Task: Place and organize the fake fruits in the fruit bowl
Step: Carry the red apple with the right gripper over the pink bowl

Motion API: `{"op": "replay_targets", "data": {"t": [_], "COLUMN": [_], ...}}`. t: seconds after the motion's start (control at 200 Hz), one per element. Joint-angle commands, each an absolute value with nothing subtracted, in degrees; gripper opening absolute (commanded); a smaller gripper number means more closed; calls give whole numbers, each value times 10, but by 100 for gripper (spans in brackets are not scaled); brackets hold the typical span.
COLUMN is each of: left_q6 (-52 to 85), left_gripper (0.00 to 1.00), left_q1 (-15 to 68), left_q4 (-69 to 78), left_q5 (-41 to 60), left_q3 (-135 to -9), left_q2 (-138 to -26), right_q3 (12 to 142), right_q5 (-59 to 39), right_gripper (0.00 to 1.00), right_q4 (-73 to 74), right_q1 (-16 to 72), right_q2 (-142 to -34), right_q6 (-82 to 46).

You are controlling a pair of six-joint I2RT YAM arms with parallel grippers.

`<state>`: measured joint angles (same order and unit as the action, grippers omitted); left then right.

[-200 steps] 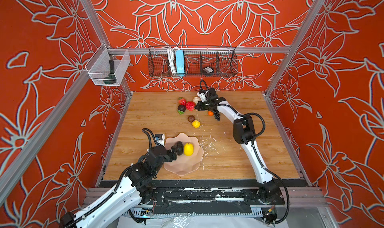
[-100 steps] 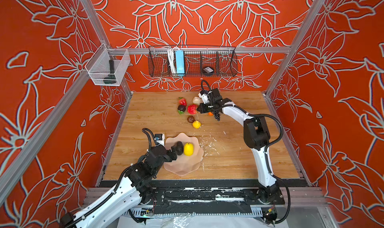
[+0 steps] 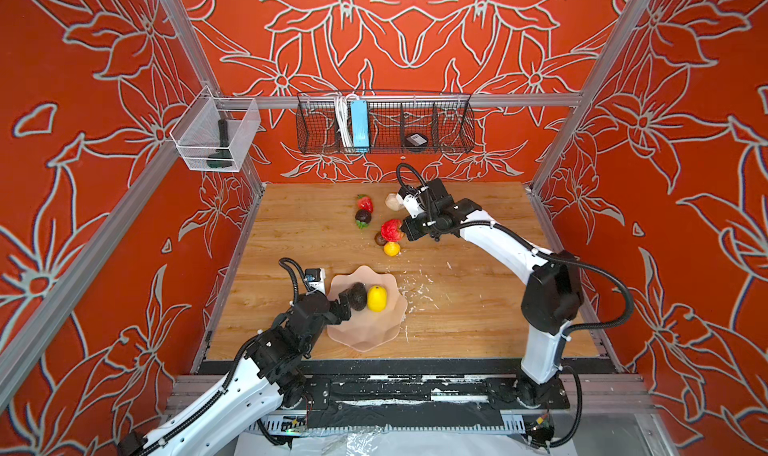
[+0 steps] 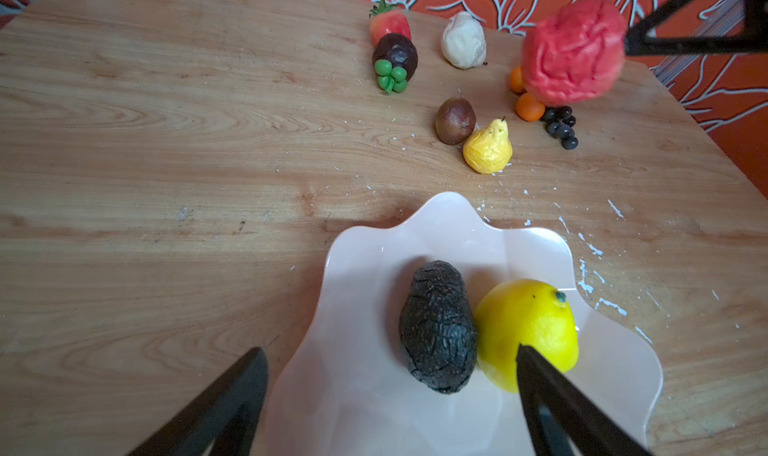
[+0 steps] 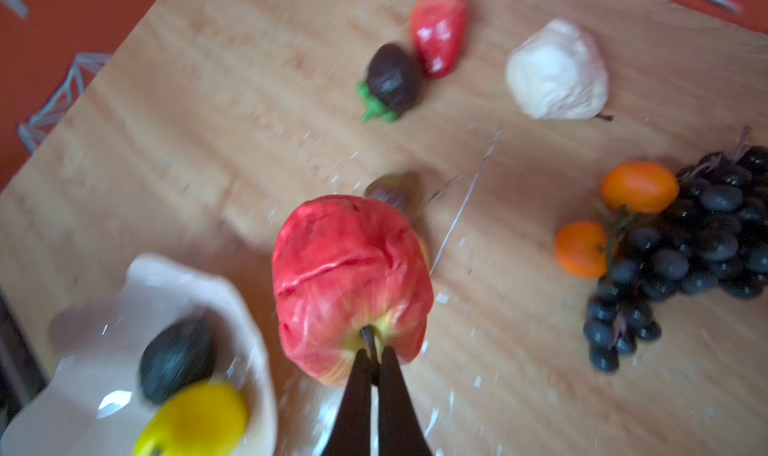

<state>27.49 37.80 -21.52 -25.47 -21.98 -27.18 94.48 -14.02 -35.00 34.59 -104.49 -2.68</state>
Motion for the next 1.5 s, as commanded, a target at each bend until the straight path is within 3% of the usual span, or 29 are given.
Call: {"op": "replay_targets", "data": {"t": [0.0,0.275,0.58,0.816,1.496], "left_q6": [296,333,383,388,384], "left_gripper": [93,93,93,93,94], "left_q1": [374,374,374,374,374], "left_q4": [-252,-324,-413,-416,-413], "left_q5": [-307,-374,-434,-435,-428], "left_q3": [-219,-209,-212,-218,-214], "left_q2": [-228,-101,0,-18,-6], "right_q3": [912,875,956,1013,1064], "right_q5": [-115,-132,-123,-56,9], "right_gripper": [0,0,0,0,0], "right_q4": [-441,-524,-605,-686,-707], "right_q1": [382,482,585,642,665], "right_q2": [-991,-935,-1010,-1068,-1142], "right_q6": [11,1,18,8,-41]}}
